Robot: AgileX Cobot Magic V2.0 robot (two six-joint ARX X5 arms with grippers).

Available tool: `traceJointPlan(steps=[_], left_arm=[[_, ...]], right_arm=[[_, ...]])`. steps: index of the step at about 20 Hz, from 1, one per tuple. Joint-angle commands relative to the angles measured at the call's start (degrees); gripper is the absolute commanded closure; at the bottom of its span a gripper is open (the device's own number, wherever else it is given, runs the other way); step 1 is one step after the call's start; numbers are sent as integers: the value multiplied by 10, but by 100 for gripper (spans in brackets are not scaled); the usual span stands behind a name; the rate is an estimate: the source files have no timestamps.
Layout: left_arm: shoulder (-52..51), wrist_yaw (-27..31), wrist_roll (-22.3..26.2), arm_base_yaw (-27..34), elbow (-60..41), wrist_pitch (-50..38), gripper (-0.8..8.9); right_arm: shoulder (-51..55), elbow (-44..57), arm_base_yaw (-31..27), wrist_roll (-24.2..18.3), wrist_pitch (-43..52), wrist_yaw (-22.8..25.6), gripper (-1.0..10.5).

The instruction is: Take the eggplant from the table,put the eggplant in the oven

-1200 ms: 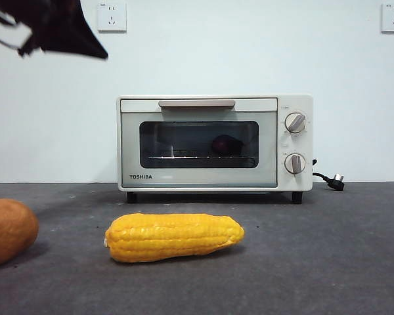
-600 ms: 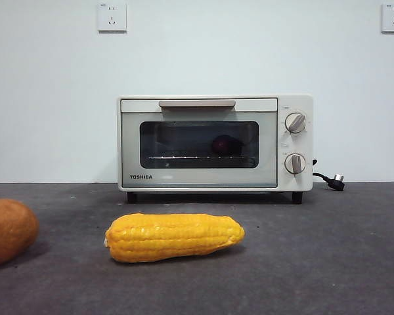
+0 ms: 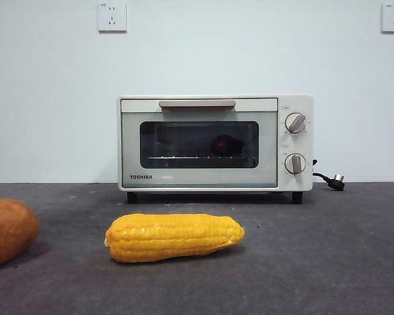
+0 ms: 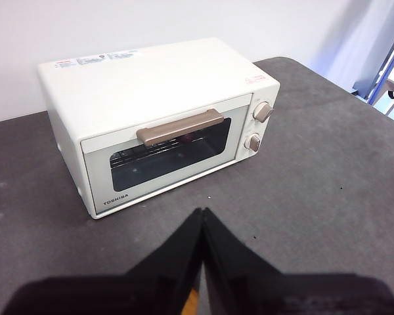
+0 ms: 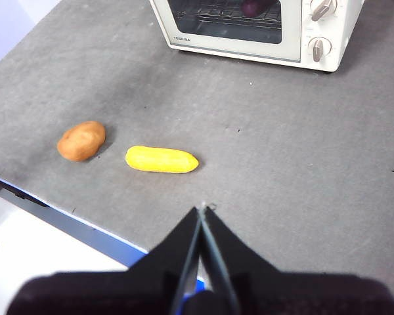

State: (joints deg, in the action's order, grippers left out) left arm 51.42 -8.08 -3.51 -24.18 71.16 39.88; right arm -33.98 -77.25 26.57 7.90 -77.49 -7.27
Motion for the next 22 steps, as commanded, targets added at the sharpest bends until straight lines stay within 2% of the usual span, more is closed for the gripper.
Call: traceJointPlan(steps=[1, 22], left_arm=[[-1, 4, 6, -1, 0, -1, 820], [-1, -3, 3, -1, 3, -12, 818]], right_arm=[[1, 1, 1, -5, -13, 2, 946], [0, 1, 1, -5, -13, 2, 946]])
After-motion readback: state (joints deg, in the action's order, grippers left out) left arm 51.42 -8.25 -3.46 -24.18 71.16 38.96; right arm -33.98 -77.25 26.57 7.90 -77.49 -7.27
